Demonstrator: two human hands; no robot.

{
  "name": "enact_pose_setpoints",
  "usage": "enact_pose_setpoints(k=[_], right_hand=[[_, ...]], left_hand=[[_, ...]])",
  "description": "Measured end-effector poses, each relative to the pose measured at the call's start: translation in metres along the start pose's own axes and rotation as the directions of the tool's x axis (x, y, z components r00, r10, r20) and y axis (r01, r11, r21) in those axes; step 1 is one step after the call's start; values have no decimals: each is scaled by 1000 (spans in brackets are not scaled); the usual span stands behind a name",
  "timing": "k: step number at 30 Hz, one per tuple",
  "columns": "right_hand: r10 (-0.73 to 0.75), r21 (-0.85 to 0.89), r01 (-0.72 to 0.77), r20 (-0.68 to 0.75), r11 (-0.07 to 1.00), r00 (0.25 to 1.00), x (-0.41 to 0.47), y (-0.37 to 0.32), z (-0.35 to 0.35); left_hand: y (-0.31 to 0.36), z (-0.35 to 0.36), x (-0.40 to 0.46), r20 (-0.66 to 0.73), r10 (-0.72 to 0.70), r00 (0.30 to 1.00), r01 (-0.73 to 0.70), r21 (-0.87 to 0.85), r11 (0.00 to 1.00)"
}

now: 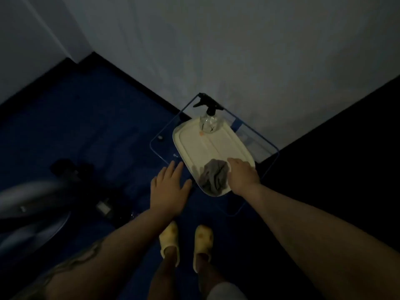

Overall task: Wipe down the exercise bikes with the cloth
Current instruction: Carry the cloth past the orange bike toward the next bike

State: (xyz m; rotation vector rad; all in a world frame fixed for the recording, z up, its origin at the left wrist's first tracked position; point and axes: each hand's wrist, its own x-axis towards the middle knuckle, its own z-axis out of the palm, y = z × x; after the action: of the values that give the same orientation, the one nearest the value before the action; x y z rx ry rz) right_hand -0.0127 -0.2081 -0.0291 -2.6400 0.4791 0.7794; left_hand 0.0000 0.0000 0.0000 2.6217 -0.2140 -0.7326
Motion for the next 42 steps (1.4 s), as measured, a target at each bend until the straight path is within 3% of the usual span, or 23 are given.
enact_pose_setpoints(k=[4, 8, 13, 16, 21, 29, 33, 38, 42], right_hand=[[4, 29, -4, 16, 1000, 1000, 44, -1, 12], [-23, -79, 28, 66, 996, 998, 68, -4, 30], [-77, -99, 60, -177, 993, 981, 67, -5, 37], [-182, -63, 173, -205, 983, 962, 46, -15, 20], [-404, -28, 403, -125, 915, 906, -4, -66, -6], [-668, 20, 668, 55, 744, 742, -82, -188, 18], [-790, 25, 792, 111, 609, 604, -132, -245, 55], [-871, 19, 881, 163, 473, 464, -211, -315, 122], [-890, 46, 899, 169, 436, 423, -291, -368, 186]], left_hand=[[-9, 16, 34, 19, -16, 1000, 15, 28, 999], [-23, 33, 41, 10, -73, 997, 74, -53, 996], [-46, 40, 15, 52, -186, 981, 191, -95, 977], [-59, 26, -6, 25, -282, 959, 282, -131, 950], [-76, -8, -52, -94, -414, 905, 376, -274, 885], [-134, -29, -161, -211, -668, 714, 509, -499, 702], [-177, -18, -234, -206, -790, 578, 537, -633, 558], [-233, 5, -335, -181, -884, 430, 542, -732, 413], [-288, 21, -429, -173, -928, 330, 517, -789, 331]])
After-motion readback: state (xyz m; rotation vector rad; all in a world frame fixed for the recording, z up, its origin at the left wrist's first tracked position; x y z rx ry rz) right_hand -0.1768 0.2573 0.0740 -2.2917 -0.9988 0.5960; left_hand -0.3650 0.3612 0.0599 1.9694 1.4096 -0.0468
